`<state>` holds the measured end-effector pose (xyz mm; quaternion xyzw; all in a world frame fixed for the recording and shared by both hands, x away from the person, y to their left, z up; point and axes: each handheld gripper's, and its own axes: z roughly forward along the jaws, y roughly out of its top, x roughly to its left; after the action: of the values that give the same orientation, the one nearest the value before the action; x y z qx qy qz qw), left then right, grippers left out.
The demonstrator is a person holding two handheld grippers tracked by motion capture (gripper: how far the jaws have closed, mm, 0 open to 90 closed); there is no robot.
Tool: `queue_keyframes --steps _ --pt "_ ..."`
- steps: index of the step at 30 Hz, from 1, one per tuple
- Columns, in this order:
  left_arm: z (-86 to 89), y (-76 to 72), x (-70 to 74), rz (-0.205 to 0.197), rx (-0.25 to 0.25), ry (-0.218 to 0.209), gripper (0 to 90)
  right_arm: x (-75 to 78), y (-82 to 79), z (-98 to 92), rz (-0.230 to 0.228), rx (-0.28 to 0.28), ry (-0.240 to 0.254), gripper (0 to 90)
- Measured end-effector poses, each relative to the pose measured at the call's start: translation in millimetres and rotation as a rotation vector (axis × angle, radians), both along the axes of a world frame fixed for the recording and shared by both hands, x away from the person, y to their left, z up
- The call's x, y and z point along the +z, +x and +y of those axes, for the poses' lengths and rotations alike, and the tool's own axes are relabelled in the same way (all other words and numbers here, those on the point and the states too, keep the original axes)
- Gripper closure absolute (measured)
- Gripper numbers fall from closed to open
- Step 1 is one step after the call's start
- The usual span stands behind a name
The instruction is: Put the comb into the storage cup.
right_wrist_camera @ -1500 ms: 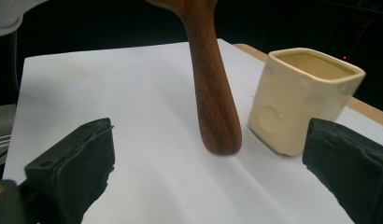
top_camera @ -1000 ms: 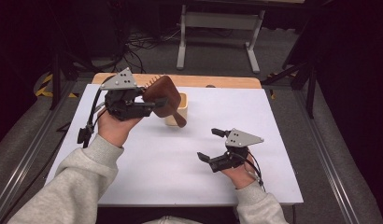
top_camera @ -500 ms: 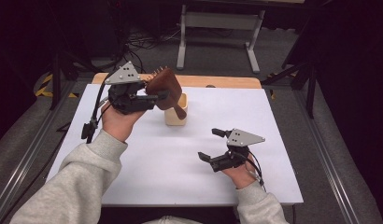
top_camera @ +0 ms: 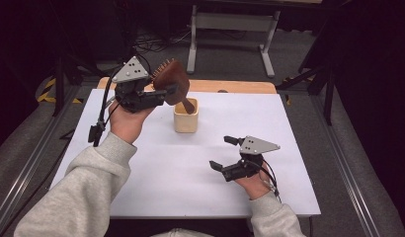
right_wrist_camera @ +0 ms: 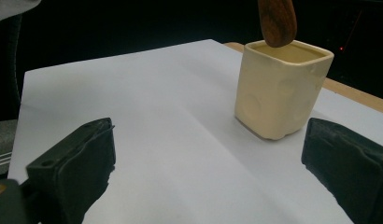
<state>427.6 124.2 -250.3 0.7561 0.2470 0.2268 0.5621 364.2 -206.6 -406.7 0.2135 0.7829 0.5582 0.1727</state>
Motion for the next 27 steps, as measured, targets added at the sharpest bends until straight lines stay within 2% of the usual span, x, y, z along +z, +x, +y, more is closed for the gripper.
queue_keyframes --steps 8,14,27 --pt "-6.2 9.2 -3.4 -0.006 0.055 0.023 53.8 -0.5 0.9 -0.7 0.009 0.002 0.002 3.5" --pt "-8.0 17.8 -7.4 0.001 0.085 0.011 53.8 -0.4 1.1 -1.6 0.007 0.002 0.006 3.5" --pt "-12.1 29.9 -15.3 0.013 0.125 0.024 53.7 -0.4 1.5 -2.4 0.007 0.002 0.008 3.5"
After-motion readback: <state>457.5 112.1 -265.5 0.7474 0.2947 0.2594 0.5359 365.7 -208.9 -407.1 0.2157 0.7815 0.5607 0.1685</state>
